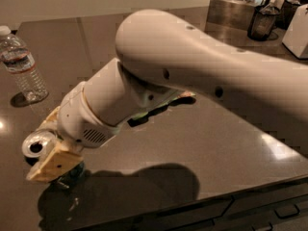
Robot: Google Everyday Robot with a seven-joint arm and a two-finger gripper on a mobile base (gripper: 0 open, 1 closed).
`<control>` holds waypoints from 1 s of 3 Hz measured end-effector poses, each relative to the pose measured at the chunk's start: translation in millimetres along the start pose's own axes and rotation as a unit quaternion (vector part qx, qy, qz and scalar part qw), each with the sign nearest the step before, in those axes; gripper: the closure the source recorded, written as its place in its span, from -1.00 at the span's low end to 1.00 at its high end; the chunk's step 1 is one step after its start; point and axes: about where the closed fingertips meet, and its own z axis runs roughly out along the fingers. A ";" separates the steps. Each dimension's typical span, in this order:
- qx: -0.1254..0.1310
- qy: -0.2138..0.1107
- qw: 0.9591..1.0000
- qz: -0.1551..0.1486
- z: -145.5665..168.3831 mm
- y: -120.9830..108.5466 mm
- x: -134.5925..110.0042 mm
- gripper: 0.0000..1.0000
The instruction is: Knock green can over
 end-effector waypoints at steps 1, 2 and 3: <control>0.009 0.064 0.998 -0.010 -31.2 -19.0 11.1 0.99; 0.015 0.145 0.989 -0.026 -64.2 -40.5 33.4 1.00; 0.016 0.230 0.972 -0.052 -87.3 -55.7 60.5 1.00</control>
Offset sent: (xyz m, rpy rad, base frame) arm 0.1048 -0.1228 0.0089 -0.5231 -0.2347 0.0011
